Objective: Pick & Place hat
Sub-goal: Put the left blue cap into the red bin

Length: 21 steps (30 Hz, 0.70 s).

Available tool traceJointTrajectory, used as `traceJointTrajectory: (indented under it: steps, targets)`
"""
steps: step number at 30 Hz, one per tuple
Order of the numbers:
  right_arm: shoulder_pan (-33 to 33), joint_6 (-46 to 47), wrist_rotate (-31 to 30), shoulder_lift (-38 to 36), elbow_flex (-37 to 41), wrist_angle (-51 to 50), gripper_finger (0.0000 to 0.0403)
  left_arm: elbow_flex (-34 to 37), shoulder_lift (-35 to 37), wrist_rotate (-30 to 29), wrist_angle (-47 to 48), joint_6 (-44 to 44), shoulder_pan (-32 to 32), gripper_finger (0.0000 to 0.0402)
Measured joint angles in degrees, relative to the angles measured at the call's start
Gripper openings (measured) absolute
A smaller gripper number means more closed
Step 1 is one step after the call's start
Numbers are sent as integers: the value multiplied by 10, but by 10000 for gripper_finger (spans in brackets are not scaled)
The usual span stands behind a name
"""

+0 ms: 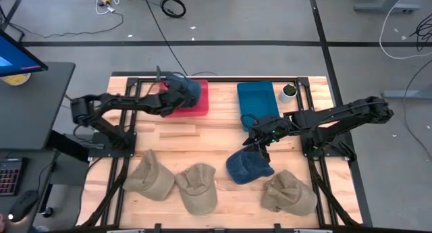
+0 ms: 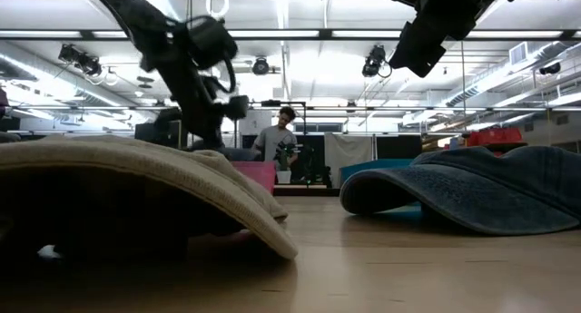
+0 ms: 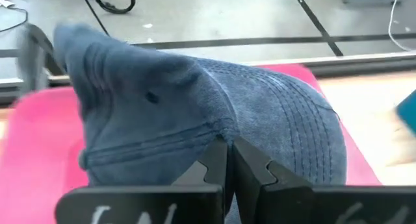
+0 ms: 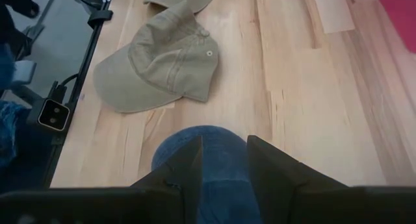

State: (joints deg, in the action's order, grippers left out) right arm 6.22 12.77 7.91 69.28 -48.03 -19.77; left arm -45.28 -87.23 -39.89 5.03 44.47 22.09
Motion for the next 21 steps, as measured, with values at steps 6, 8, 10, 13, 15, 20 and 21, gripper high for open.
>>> traceJointTrajectory:
  steps: [6, 8, 10, 13, 15, 20, 21]
  targets:
    - [0, 0, 0, 0, 0, 0, 126, 0, -49, -1, -1, 41, -1, 16]
    - [0, 0, 0, 0, 0, 0, 126, 0, -56, 1, 4, 59, -1, 18]
    - [0, 0, 0, 0, 0, -1, 126, -1, -57, 3, 11, 78, -1, 23]
    - [0, 0, 0, 0, 0, -1, 126, -1, -57, 4, 17, 89, -1, 35]
    - [0, 0, 0, 0, 0, -2, 126, -1, -57, 4, 19, 89, -1, 46]
    - [0, -1, 0, 0, 0, -5, 126, -1, -55, 28, 22, 73, 0, 82]
    - [0, -1, 0, 0, 0, -5, 126, -2, -52, 33, 25, 71, 0, 90]
